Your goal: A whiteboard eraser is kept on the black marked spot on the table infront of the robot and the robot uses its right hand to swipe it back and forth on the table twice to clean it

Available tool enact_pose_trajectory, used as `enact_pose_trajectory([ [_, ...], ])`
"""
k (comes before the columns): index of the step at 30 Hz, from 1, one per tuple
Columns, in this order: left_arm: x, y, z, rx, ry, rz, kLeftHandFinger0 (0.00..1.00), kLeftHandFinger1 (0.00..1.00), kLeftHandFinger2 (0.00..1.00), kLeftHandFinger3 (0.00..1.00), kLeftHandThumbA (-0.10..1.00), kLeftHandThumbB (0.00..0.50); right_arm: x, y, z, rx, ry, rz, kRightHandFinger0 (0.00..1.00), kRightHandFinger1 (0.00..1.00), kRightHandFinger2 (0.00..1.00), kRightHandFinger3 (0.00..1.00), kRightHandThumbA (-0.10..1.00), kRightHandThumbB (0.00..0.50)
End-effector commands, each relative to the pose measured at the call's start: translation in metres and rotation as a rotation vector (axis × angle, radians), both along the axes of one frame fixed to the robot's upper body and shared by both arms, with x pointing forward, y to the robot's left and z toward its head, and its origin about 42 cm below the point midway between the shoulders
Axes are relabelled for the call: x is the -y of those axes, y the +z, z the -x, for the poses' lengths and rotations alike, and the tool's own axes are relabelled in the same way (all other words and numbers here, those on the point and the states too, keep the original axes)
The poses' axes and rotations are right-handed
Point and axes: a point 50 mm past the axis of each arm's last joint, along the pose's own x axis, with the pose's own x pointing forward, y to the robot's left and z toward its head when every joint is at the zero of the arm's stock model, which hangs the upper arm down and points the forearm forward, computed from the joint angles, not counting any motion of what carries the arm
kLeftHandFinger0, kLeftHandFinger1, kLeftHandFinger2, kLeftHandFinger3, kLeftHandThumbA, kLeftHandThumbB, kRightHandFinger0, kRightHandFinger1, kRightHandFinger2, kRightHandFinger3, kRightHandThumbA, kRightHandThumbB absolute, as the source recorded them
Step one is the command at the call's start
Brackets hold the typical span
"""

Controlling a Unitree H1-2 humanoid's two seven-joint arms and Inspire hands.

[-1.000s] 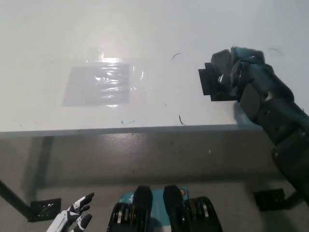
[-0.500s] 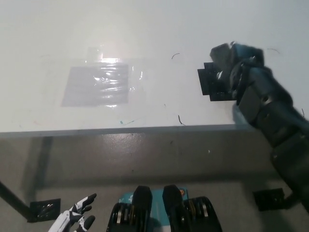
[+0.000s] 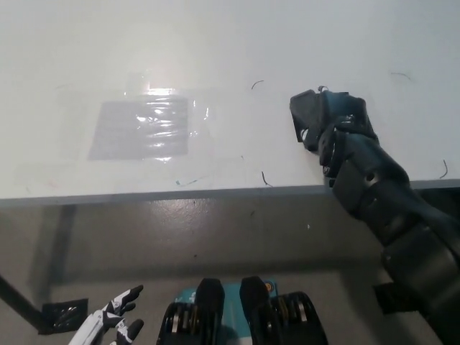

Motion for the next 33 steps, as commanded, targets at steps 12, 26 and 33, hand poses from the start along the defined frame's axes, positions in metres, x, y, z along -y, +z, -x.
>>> enact_pose_trajectory([
  [12, -0.004, 0.009, -0.002, 0.022, -0.017, -0.017, 1.00, 1.00, 1.00, 1.00, 0.78, 0.500, -0.192, 0.009, 0.061, -0.063, 0.374, -0.153, 0.33, 0.46, 0.66, 1.00, -0.10, 0.245],
  [26, -0.004, 0.008, 0.000, 0.018, -0.022, -0.018, 1.00, 1.00, 1.00, 1.00, 0.77, 0.500, -0.158, 0.017, 0.040, -0.028, 0.324, -0.164, 0.43, 0.56, 0.71, 1.00, -0.10, 0.241],
  [33, -0.007, 0.007, 0.001, 0.021, -0.020, -0.028, 1.00, 1.00, 1.00, 1.00, 0.77, 0.500, -0.043, 0.010, 0.003, -0.037, 0.122, -0.124, 0.43, 0.55, 0.72, 1.00, -0.10, 0.215],
])
